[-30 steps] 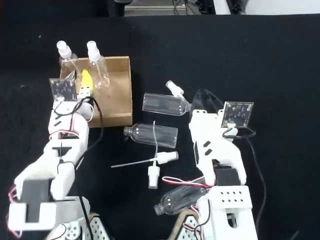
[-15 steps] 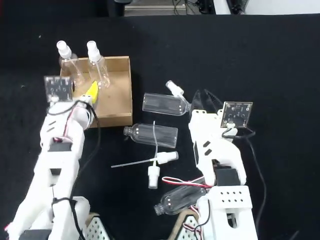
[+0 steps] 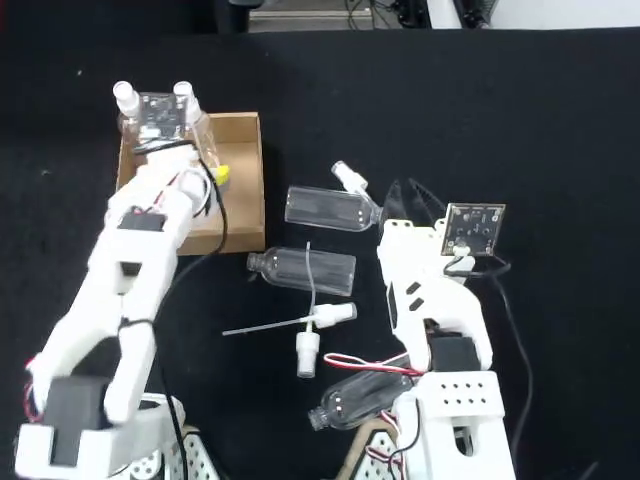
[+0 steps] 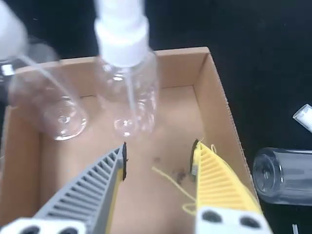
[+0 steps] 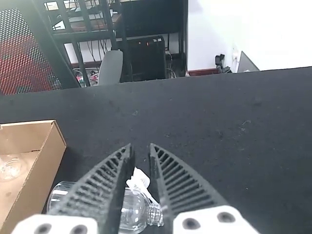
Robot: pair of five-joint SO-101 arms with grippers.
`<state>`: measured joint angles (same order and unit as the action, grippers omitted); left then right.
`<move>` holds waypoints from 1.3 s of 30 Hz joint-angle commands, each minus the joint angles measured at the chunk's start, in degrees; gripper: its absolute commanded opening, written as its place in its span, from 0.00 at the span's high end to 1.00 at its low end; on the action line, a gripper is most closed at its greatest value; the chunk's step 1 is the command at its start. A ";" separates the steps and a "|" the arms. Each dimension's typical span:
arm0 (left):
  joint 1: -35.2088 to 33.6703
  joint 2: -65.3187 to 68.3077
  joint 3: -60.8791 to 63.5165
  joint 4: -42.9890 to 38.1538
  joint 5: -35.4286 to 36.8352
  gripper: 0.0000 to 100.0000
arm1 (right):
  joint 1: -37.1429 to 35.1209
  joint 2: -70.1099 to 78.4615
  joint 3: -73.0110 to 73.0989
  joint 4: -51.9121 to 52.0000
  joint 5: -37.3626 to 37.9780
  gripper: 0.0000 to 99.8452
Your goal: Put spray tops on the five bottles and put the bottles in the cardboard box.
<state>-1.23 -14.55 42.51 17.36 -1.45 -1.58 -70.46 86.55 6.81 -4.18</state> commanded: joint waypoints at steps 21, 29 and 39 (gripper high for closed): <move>-3.74 11.87 -5.32 -14.86 8.00 0.79 | -0.79 0.48 -0.31 -1.76 0.79 0.96; -6.02 12.75 -7.43 -14.86 8.35 0.79 | -0.79 0.48 -0.40 -1.76 0.79 0.96; -6.46 12.92 -6.99 -14.59 10.99 0.79 | -0.79 0.48 -0.31 -1.76 0.79 0.96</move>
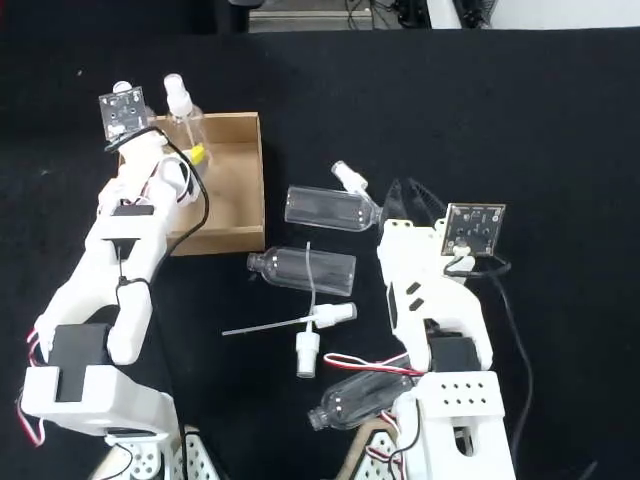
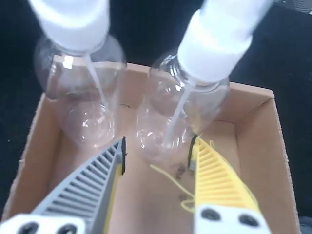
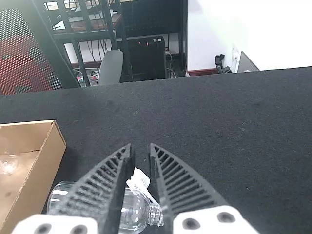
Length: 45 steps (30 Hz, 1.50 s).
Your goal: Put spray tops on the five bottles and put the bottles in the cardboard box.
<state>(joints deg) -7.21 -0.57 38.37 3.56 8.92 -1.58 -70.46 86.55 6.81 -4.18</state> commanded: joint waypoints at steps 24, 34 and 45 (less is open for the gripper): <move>-1.01 -0.53 -3.65 -0.62 0.44 0.79 | -0.79 0.48 -0.31 -1.76 0.79 0.96; 1.19 -7.82 1.54 -0.62 0.35 0.79 | -0.79 0.48 -0.31 -1.76 0.79 0.96; 0.84 -17.85 10.15 4.31 -0.88 0.79 | -0.79 0.48 -0.31 -1.67 0.70 0.96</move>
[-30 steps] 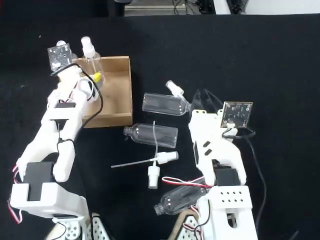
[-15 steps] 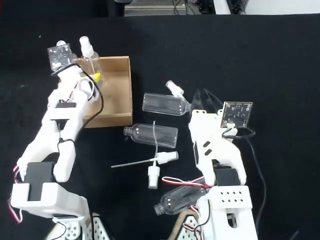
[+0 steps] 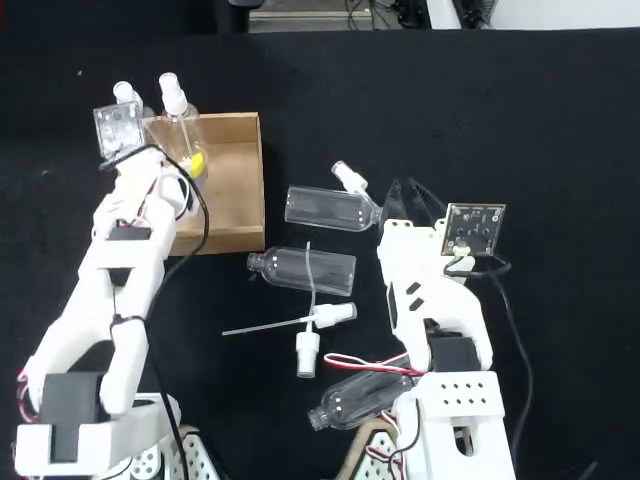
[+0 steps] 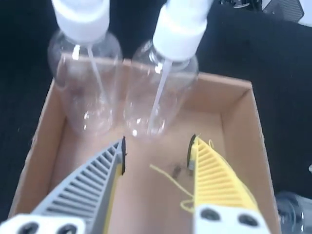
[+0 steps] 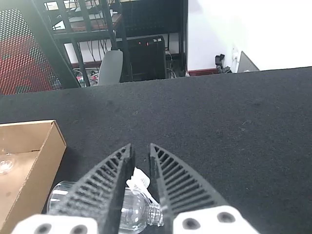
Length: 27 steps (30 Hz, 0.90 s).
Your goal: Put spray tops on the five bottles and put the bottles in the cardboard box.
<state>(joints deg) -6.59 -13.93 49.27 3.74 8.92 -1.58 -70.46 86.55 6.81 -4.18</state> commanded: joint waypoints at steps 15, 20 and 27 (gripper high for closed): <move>0.48 -23.82 7.25 33.32 -2.02 0.79 | -4.66 0.48 -4.35 6.42 0.88 0.96; 0.57 -30.42 17.45 25.23 -2.02 0.79 | -11.69 0.57 -10.68 18.46 7.38 0.96; 0.31 -38.42 24.57 21.63 3.69 0.79 | -23.30 1.01 -18.33 33.85 15.30 0.92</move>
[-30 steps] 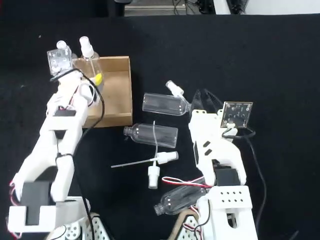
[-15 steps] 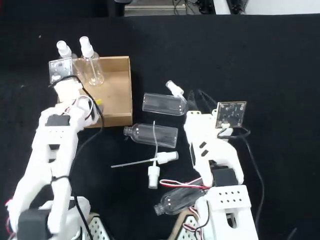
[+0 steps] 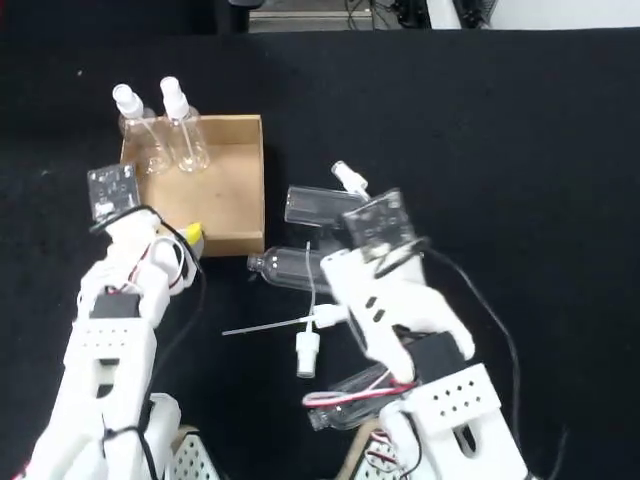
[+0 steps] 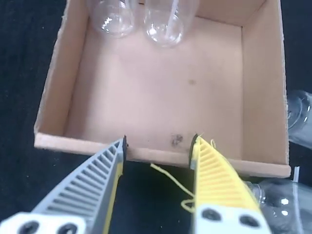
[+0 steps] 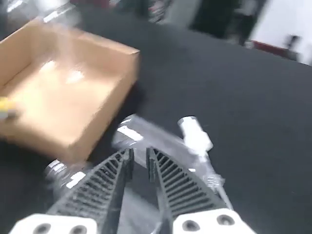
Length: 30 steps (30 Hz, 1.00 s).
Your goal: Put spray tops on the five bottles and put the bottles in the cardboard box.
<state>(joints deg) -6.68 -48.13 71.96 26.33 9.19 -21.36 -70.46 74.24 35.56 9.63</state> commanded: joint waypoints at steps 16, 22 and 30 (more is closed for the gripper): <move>-0.40 -16.00 6.73 -6.59 4.57 0.79 | -8.53 35.47 -21.05 5.71 9.05 0.81; -4.44 -23.38 6.11 -0.88 4.66 0.79 | -10.20 36.09 -20.97 8.53 13.98 0.81; -4.18 -42.37 10.51 9.76 4.57 0.79 | -11.08 47.52 -28.26 13.80 15.74 0.72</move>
<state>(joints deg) -10.29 -81.27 80.04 34.68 13.49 -31.82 -26.95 51.82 48.04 24.92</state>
